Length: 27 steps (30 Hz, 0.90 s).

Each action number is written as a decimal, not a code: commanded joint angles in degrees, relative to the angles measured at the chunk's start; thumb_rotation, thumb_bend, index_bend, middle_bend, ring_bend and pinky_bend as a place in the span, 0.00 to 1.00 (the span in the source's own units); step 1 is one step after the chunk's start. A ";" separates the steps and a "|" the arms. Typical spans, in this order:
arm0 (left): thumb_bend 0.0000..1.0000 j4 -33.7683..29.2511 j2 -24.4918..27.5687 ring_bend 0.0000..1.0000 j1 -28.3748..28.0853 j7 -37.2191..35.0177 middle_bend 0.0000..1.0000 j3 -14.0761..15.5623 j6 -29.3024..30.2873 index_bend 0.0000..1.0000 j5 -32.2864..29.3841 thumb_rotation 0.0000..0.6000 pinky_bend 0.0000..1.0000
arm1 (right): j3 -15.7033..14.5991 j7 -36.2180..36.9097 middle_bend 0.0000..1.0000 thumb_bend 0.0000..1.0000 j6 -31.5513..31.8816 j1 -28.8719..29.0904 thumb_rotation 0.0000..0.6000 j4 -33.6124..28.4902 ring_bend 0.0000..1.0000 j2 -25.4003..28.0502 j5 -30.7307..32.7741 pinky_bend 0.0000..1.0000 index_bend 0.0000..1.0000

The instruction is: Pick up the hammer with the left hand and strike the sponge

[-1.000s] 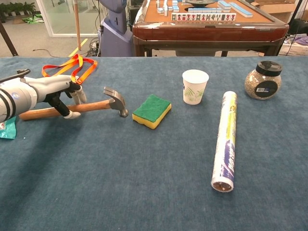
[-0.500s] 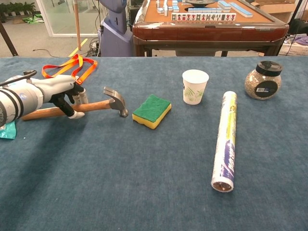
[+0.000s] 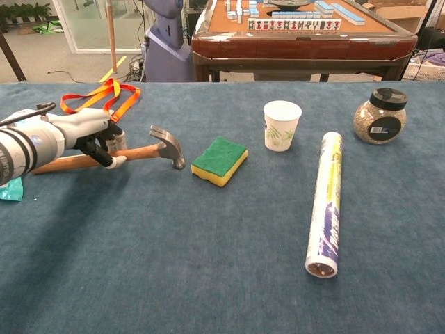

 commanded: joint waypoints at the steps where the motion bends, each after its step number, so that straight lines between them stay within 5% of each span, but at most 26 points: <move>1: 0.38 0.13 -0.07 0.30 -0.11 0.13 0.47 0.14 0.02 0.44 -0.09 0.85 0.09 | 0.01 0.05 0.47 0.26 0.00 -0.01 1.00 0.01 0.40 0.02 0.04 0.40 0.43; 27: 0.39 1.62 -0.72 0.40 0.15 -3.05 0.59 0.38 0.04 0.55 3.06 0.95 0.10 | -0.13 0.40 0.47 0.26 -0.41 0.17 1.00 0.10 0.40 0.07 -0.05 0.40 0.43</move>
